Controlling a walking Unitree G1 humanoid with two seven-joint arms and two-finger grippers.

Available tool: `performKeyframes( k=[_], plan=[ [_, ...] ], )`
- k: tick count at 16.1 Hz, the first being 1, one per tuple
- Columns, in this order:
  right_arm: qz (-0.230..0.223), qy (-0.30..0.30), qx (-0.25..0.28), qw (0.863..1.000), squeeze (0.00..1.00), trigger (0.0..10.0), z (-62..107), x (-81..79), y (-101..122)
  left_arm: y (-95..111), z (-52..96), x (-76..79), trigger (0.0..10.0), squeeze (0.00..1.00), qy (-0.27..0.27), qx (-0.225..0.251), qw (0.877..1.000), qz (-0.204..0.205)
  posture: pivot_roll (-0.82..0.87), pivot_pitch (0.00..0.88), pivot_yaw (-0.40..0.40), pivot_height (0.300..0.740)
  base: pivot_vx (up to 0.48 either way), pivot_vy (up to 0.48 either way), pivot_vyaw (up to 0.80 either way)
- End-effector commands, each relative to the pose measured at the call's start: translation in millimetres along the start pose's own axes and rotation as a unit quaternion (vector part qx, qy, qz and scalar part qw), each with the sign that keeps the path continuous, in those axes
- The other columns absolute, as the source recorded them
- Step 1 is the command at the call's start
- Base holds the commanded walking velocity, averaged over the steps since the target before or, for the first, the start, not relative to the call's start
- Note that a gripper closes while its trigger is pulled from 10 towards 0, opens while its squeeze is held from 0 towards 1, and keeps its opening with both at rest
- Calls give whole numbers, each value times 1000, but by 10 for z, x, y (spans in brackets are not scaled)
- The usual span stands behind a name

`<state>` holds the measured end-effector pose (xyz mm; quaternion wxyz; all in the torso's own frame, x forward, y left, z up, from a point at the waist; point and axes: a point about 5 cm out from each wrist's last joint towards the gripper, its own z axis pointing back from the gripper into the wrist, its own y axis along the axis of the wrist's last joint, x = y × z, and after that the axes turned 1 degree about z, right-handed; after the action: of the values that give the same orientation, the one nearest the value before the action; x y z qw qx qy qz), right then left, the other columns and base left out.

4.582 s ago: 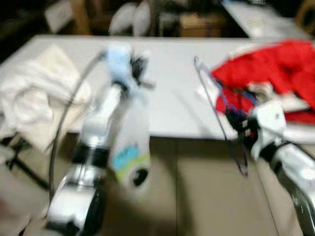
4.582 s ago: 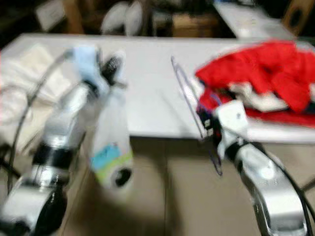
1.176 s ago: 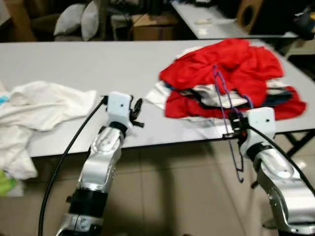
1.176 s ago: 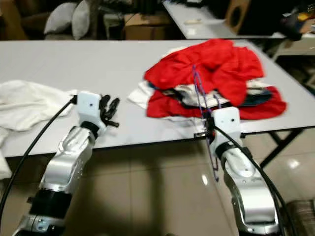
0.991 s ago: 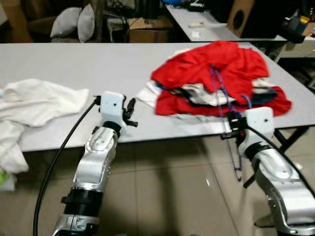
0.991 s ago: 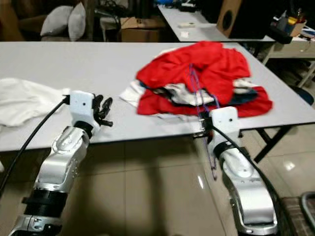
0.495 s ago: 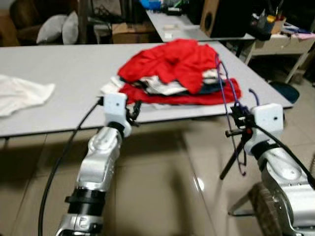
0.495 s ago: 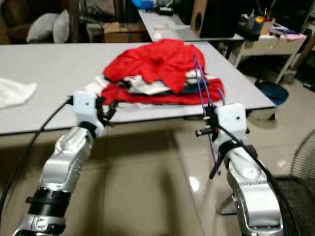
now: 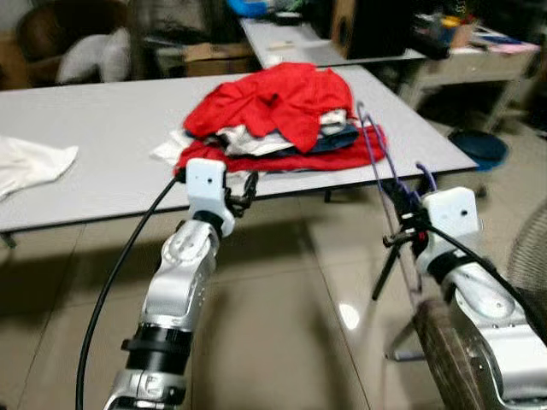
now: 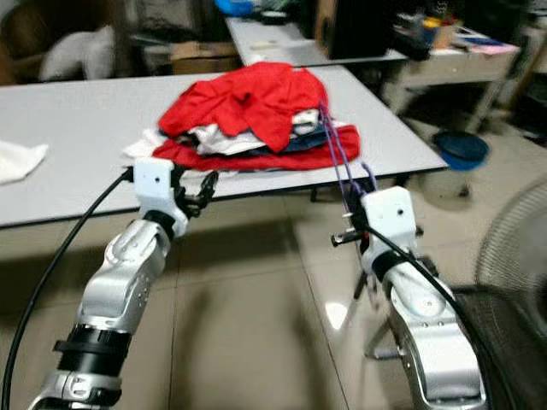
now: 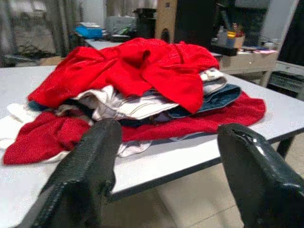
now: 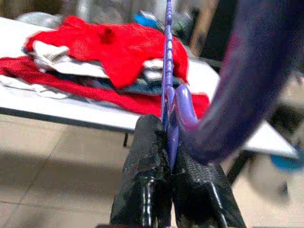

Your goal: Hang hanger

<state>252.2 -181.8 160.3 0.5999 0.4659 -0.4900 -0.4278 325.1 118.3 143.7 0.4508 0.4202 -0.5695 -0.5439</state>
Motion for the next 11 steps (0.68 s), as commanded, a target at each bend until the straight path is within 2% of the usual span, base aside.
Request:
performKeyframes(
  k=[1,2,3,5,8,11],
  plan=[
    [-30,-20,0,999,0,10000,32,86,18,17,-12,14,10000,710,-1,2,1000,-1,-119,0,15,740,281,0,0],
    [-59,-16,11,998,0,10000,33,81,36,11,-11,11,10000,710,0,2,1000,-2,-120,0,15,740,285,0,0],
    [-59,-16,11,998,0,10000,33,81,36,11,-11,11,10000,710,0,2,1000,-2,-120,0,15,740,285,0,0],
    [-96,-4,21,995,0,10000,33,56,69,12,-3,8,10000,710,1,2,1000,-2,-117,0,13,740,283,0,0],
    [-45,-14,-15,999,0,10000,3,43,28,50,-10,-17,10000,706,3,10,1000,-5,-118,0,17,740,282,0,0],
    [-45,-8,-20,999,0,10000,-4,20,28,67,-27,-33,10000,710,3,12,1000,-8,-119,0,21,740,289,0,0]
  ],
)
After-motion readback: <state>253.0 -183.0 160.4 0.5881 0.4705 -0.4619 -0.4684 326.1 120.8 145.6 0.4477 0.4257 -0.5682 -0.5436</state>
